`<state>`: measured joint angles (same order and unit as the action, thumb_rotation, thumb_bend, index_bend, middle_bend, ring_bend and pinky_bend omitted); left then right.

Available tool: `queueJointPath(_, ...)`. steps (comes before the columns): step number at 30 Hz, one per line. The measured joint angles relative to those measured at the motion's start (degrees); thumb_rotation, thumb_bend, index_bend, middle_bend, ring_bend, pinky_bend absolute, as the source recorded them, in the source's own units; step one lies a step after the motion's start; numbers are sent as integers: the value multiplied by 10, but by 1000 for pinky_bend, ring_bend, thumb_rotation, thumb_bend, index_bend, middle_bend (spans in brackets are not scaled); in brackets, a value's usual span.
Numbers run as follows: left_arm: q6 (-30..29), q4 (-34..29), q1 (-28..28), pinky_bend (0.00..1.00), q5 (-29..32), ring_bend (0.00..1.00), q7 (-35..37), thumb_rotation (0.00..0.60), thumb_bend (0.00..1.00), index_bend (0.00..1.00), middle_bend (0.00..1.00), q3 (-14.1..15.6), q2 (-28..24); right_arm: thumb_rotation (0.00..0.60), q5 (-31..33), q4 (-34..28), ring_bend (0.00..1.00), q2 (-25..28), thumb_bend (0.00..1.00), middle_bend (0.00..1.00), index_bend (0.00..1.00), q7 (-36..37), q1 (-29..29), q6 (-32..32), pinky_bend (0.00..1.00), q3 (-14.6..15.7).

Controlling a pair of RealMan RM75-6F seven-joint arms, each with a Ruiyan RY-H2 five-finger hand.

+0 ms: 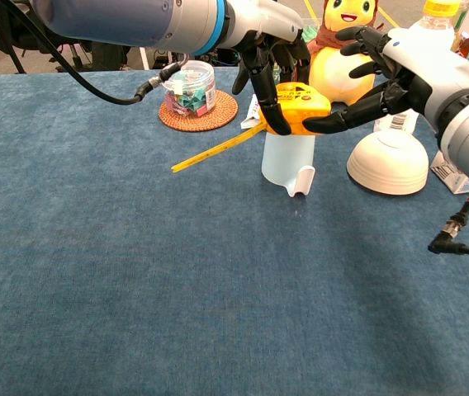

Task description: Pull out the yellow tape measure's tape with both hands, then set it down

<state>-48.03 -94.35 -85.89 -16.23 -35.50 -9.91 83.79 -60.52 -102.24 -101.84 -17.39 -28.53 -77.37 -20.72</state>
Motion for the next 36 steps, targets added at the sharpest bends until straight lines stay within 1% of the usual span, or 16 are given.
queueJointPath(7, 9, -10, 3, 553, 0, 419, 7, 563, 252, 598, 486, 0, -13, 552, 4, 7, 160, -2, 153, 94, 0, 2, -3, 2, 269, 1)
queueJointPath(15, 26, -15, 3, 553, 9, 419, 14, 563, 254, 599, 486, 5, -24, 550, 5, 12, 185, -5, 208, 125, 4, 9, -5, 1, 279, 2)
queueJointPath(23, 29, -14, 1, 553, 8, 419, 19, 566, 253, 598, 485, 10, -25, 553, 5, 13, 209, -3, 261, 154, 58, 12, -5, -1, 288, 2)
queueJointPath(31, 29, -10, 1, 553, 5, 419, 22, 555, 252, 598, 486, 18, -26, 551, 3, 17, 237, -4, 340, 187, 118, 17, -5, -3, 300, 3)
queueJointPath(36, 30, -8, 3, 553, 2, 419, 25, 569, 253, 599, 485, 21, -28, 552, 3, 21, 240, -5, 358, 192, 130, 18, -5, -4, 301, 3)
